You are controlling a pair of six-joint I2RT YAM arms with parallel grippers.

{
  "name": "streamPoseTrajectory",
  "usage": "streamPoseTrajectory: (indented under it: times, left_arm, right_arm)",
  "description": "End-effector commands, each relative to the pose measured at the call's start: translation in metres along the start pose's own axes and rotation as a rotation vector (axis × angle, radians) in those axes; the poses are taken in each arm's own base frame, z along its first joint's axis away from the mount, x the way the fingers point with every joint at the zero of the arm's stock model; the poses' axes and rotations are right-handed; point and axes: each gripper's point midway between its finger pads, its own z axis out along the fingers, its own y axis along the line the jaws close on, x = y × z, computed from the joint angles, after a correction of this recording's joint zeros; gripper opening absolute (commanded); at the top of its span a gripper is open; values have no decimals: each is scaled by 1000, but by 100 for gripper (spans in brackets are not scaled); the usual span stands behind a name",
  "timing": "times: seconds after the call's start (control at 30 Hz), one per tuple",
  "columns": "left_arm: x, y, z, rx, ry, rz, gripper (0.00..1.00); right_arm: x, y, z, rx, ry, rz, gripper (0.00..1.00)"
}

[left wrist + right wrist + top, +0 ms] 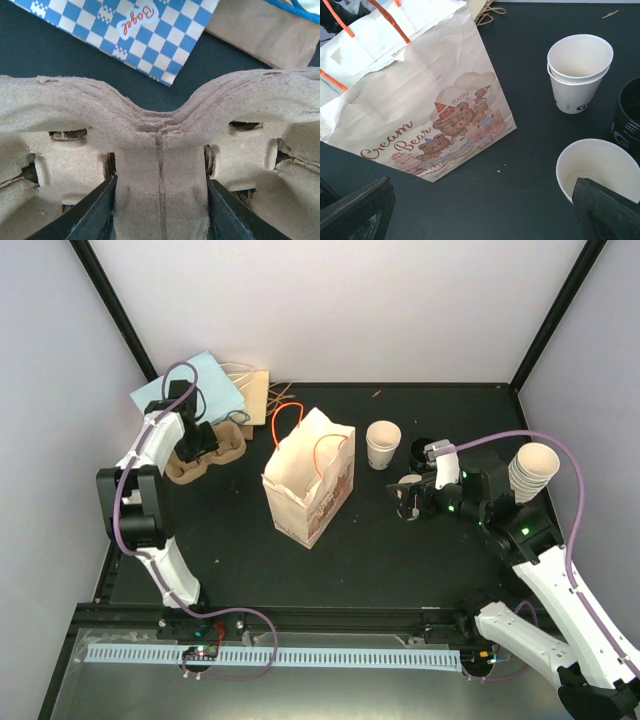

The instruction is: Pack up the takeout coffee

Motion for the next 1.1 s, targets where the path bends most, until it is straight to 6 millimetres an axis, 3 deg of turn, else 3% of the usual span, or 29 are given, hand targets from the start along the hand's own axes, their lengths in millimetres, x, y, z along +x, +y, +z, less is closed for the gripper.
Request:
streamPoseTrajectory:
  times: [0.0,0.33,0.63,0.77,1.07]
  left_arm:
    - [6,-6,-18,38,-32,22,45]
    - [33,1,-45,45,-65,56,46]
    - [72,7,-51,63,-58,95,47]
    - [83,7,-47,63,-47,111,47]
    - [109,2,-15,46,22,139,48]
  right_arm:
    - [-3,5,2,-26,-12,3,100]
    - [-2,5,2,-29,-12,7,100]
    - [2,7,7,-49,0,17,100]
    - [2,7,8,-55,2,22,100]
    - [5,7,9,-58,8,32,100]
